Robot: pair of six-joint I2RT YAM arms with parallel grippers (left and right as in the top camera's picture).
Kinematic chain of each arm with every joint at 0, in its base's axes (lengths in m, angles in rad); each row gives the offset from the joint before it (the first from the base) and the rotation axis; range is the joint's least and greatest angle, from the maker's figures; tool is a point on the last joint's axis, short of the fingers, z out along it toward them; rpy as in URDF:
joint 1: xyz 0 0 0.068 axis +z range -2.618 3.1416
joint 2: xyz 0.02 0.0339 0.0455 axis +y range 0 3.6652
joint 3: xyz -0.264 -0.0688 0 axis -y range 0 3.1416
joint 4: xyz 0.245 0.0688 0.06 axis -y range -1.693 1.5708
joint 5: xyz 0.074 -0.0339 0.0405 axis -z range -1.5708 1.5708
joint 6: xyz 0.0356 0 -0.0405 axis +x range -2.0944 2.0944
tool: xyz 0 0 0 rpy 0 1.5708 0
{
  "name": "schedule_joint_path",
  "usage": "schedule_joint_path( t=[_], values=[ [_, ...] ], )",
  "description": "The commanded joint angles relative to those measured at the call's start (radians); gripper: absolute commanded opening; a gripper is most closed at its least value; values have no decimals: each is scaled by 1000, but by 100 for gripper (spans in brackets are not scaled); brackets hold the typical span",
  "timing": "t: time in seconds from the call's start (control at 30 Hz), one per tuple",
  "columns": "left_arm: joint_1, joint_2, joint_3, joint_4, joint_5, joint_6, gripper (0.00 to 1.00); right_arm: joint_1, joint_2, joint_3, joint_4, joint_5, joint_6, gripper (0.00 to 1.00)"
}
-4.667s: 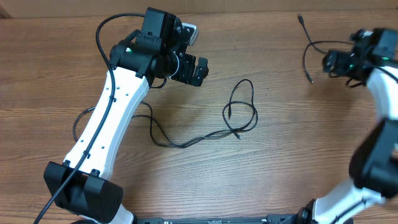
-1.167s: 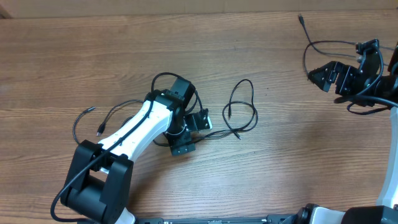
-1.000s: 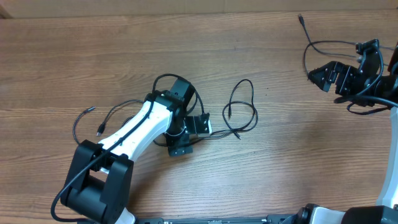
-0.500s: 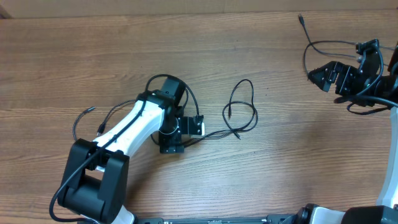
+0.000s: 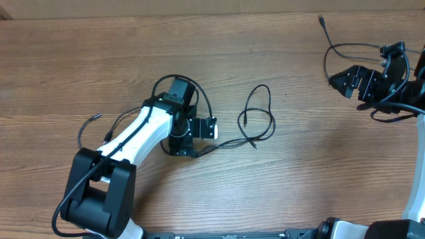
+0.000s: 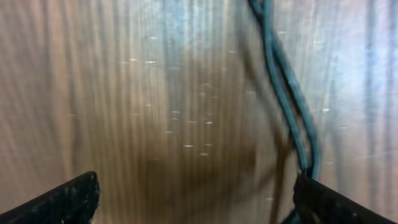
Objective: Untangle cables
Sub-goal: 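Lower the left gripper toward the looped black cable at center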
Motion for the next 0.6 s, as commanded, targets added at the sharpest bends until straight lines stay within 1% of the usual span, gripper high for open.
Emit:
schedule_joint_path(
  t=[0.0,0.23,0.43,0.57],
  values=[
    [21,5,-9,-2,-4,35,100,5,-12,1,3,-8,3,100],
    [37,5,-9,-47,-3,37,97,5,-12,1,3,-8,3,100],
    [38,5,-9,-158,-3,117,97,5,-12,1,3,-8,3,100],
    [39,6,-10,-164,-3,136,97,5,-12,1,3,-8,3,100]
  ],
)
